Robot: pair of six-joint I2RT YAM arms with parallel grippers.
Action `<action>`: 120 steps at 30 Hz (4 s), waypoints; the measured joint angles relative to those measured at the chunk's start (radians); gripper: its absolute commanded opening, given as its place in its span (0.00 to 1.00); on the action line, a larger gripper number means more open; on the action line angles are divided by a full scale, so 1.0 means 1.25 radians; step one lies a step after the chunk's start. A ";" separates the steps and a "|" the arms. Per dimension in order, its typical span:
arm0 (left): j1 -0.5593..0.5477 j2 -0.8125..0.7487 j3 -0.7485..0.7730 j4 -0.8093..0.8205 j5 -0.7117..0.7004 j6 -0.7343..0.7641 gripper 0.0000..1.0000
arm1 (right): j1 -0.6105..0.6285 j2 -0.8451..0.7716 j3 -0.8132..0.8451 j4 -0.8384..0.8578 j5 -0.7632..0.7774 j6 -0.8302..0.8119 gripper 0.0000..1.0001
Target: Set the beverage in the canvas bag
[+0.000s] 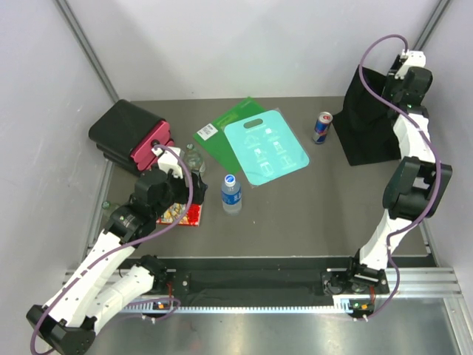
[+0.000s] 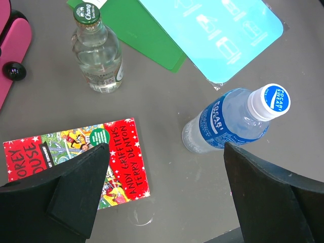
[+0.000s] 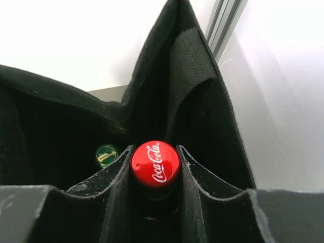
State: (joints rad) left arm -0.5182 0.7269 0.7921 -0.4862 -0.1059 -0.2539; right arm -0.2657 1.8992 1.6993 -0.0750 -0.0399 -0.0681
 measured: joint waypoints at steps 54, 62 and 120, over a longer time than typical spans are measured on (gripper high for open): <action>0.000 0.003 0.000 0.000 -0.012 0.002 0.98 | -0.006 -0.077 0.031 -0.033 0.037 0.094 0.54; 0.000 0.003 0.000 0.000 -0.011 0.003 0.98 | -0.002 -0.205 0.072 -0.160 0.033 0.152 0.53; -0.001 0.003 0.000 0.000 0.006 0.003 0.98 | 0.403 0.127 -0.025 -0.173 0.468 0.358 0.40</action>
State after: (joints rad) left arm -0.5198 0.7311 0.7918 -0.4858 -0.0982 -0.2504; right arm 0.2382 2.0579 1.6680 -0.2916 0.5446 0.3798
